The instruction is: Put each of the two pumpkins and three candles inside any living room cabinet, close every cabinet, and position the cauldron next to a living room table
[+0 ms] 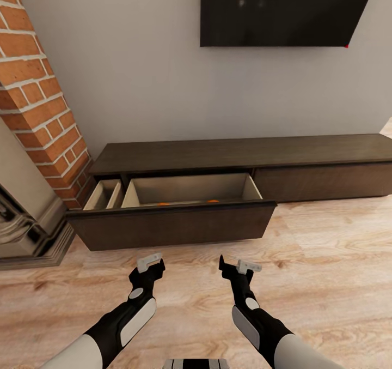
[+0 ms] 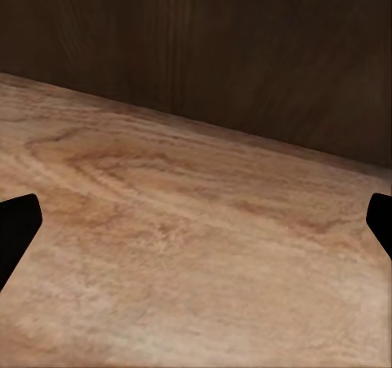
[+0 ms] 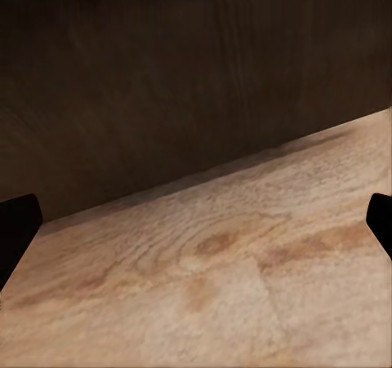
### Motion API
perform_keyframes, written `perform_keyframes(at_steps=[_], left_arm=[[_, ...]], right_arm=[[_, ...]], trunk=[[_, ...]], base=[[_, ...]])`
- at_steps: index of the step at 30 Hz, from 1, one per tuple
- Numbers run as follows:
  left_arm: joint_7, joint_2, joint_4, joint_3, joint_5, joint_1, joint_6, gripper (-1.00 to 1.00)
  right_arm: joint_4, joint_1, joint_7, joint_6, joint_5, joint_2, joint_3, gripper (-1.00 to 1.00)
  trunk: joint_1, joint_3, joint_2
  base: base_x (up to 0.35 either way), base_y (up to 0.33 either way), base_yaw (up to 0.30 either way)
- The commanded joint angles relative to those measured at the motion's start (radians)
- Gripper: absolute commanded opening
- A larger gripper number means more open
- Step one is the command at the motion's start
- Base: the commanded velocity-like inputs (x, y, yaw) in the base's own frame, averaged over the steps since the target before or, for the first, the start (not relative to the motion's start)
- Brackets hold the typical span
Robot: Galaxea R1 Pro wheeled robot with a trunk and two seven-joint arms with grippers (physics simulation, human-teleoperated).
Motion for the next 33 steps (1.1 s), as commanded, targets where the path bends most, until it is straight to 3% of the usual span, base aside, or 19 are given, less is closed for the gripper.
perform_keyframes(at_steps=[1, 12, 33], left_arm=[[0.006, 0.001, -0.001, -0.008, 0.01, -0.001, -0.009, 1.0], [0.007, 0.001, 0.0, -0.01, 0.009, -0.001, -0.012, 1.0], [0.007, 0.002, 0.001, -0.011, 0.011, -0.001, -0.011, 1.0]], right_arm=[[0.0, -0.001, -0.007, -0.006, -0.007, -0.001, 0.008, 1.0], [0.0, -0.001, -0.007, -0.008, -0.006, -0.001, 0.009, 1.0], [0.0, -0.001, -0.006, -0.008, -0.005, -0.001, 0.01, 1.0]], trunk=[[0.0, -0.001, 0.0], [0.0, -0.001, 0.0], [0.0, -0.001, 0.0]], base=[[0.0, 0.0, 0.0], [0.142, 0.0, 0.0], [0.24, 0.0, 0.0]])
